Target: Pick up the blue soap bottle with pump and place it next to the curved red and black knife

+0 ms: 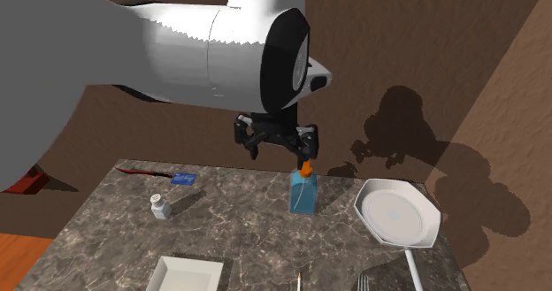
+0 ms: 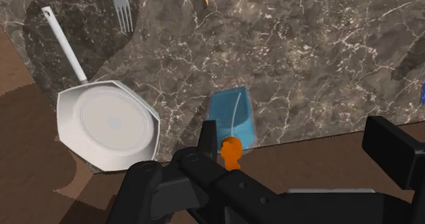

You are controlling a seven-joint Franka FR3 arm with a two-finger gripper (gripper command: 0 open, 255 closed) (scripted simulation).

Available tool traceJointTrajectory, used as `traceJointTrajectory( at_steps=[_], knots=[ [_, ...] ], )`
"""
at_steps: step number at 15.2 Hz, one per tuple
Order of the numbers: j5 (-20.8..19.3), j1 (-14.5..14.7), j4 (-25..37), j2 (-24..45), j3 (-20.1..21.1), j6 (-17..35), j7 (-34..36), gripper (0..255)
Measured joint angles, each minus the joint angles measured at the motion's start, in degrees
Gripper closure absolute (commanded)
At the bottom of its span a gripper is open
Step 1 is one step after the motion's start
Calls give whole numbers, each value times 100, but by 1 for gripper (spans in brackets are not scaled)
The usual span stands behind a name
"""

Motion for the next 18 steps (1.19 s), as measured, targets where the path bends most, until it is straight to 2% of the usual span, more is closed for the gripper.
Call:
traceJointTrajectory(
  at_steps=[6, 12, 16, 18],
  knots=[
    [213, -90, 708, 1288, -116, 503, -261, 0],
    [454, -224, 1786, 2650, -104, 697, -428, 0],
    [590, -379, 2705, 3576, -74, 652, -544, 0],
    [627, -422, 2831, 3822, -59, 757, -575, 0]
  ],
)
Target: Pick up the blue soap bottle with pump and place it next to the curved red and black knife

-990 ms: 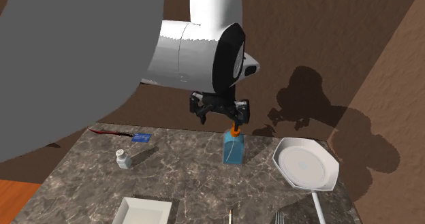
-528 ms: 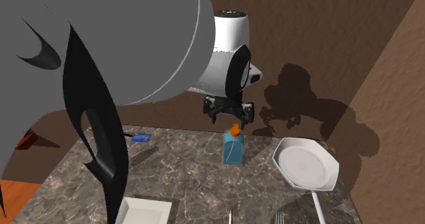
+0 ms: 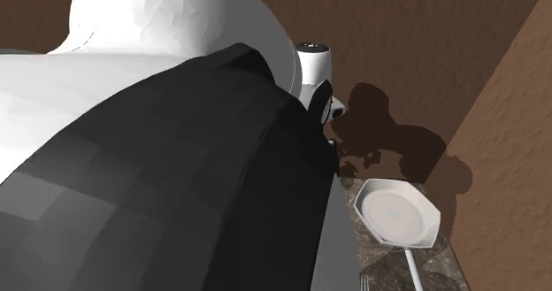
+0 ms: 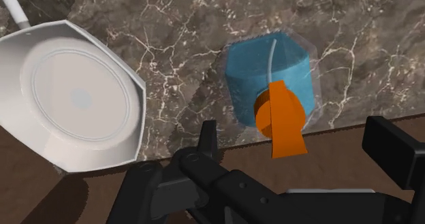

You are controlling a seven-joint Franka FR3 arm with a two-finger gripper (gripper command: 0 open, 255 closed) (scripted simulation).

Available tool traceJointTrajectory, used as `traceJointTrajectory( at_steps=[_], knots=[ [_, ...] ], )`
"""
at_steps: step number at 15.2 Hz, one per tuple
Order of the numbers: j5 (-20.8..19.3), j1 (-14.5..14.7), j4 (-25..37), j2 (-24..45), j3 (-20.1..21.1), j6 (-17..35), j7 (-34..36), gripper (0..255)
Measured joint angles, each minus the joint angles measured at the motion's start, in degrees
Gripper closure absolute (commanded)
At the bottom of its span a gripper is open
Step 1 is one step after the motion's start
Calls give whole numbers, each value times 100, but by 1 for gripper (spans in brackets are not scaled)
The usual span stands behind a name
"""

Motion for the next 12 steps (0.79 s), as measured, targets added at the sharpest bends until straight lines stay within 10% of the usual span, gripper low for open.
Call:
traceJointTrajectory(
  at_steps=[12],
  knots=[
    [55, -37, 78, 379, 41, 299, -21, 0]
  ],
)
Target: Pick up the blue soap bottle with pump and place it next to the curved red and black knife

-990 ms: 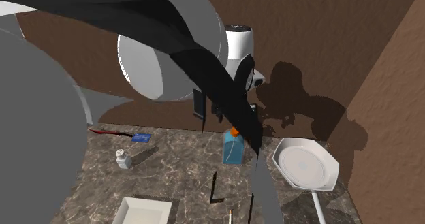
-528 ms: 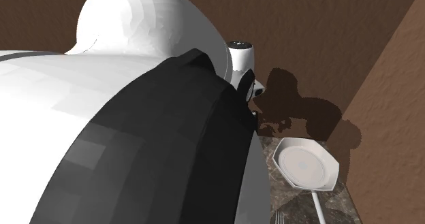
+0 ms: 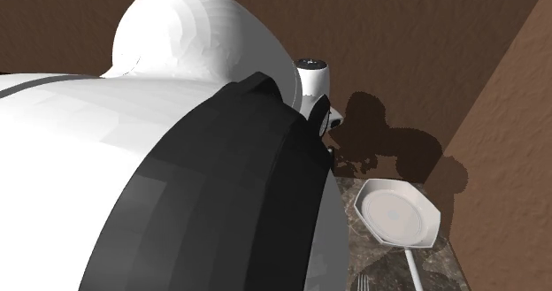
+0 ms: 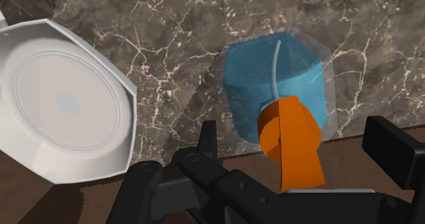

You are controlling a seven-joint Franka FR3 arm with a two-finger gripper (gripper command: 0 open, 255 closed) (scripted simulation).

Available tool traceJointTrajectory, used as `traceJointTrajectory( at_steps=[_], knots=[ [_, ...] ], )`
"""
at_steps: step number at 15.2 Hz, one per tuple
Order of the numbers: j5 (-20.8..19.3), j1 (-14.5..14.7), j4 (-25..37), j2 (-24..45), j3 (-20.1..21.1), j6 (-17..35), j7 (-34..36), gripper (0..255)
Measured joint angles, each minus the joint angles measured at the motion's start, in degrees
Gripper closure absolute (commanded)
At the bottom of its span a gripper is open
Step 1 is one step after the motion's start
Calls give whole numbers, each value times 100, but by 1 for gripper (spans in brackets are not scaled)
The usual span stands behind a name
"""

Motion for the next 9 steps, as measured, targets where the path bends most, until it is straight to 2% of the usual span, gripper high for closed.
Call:
traceJointTrajectory(
  at_steps=[1, 2, 9],
  knots=[
    [0, 0, 0, 0, 0, 0, 0, 0],
    [0, 0, 0, 0, 0, 0, 0, 255],
    [1, 1, 4, -2, 1, -1, 0, 255]
  ],
)
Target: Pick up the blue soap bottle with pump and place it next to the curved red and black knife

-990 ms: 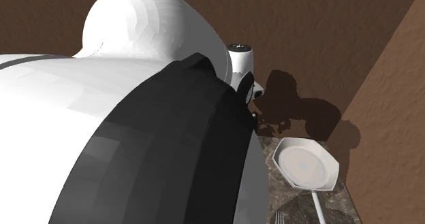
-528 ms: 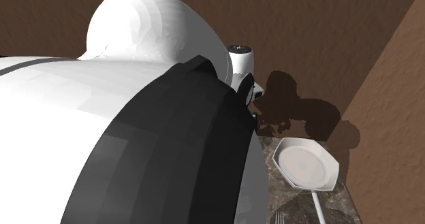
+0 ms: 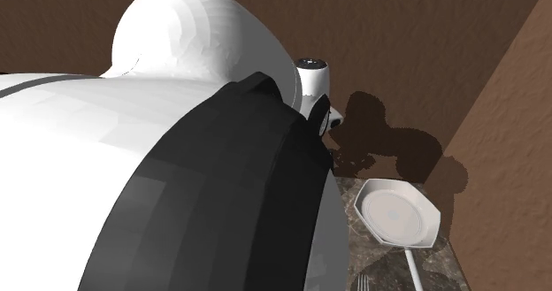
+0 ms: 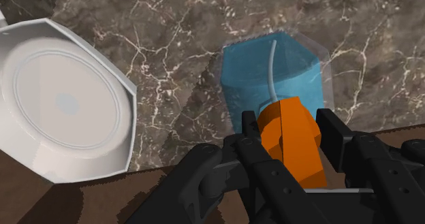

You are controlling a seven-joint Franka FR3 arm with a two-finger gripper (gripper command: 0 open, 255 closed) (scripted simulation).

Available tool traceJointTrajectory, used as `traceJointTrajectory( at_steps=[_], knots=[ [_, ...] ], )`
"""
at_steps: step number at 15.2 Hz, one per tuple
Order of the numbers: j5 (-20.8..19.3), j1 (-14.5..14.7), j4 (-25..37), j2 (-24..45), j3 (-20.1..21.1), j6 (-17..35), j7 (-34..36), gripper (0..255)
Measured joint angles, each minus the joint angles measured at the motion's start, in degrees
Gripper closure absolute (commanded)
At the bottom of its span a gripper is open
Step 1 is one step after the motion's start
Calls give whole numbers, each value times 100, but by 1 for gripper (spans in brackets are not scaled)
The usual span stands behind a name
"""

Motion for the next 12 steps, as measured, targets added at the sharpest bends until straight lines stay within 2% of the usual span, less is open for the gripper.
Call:
traceJointTrajectory(
  at_steps=[4, 12],
  knots=[
    [-4, 1, -4, -22, -3, -22, 0, 255],
    [-59, 30, 60, -352, -44, -416, 22, 255]
  ],
)
